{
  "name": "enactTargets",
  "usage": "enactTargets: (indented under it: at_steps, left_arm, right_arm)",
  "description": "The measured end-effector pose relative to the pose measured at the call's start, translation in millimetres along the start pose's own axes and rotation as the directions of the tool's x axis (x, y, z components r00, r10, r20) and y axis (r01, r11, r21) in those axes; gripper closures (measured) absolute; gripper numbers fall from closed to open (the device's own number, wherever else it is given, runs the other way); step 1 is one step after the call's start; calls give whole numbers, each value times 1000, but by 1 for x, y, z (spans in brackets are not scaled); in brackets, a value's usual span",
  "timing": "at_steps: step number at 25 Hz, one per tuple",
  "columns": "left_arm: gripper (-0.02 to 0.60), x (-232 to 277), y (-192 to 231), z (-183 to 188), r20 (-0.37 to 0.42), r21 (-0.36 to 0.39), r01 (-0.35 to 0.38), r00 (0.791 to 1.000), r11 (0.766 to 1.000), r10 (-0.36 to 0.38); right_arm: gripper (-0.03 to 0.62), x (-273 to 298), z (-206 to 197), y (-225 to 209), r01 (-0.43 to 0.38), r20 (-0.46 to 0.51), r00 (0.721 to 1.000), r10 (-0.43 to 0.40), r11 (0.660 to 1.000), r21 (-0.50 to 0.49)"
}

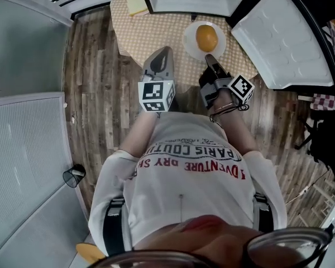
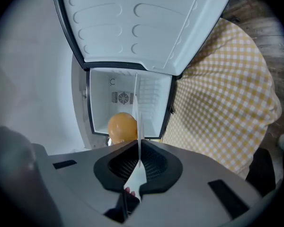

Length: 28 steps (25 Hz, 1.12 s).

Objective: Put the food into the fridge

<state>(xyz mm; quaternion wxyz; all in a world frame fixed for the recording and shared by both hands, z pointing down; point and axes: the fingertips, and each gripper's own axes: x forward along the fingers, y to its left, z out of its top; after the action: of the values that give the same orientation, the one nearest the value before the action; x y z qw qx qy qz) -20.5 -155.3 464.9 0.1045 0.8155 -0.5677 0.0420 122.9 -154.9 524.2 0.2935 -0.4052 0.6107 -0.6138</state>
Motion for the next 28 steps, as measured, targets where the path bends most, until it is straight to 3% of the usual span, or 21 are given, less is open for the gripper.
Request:
enactTargets:
  at_steps: [15, 22, 28]
  left_arm:
    - [554, 121, 81, 50, 6, 16, 199, 980, 980, -199]
    - [554, 148, 97, 55, 0, -5, 188, 982, 982, -188]
    - [554, 162, 107, 55, -5, -16, 138, 990, 990, -138]
  right_arm:
    - [560, 117, 35, 36, -1, 207, 978, 0, 1000, 1]
    - [560, 148, 54, 47, 1, 214, 977, -4, 1000, 12]
    - [559, 175, 79, 50, 5, 189, 982, -9, 1000, 21]
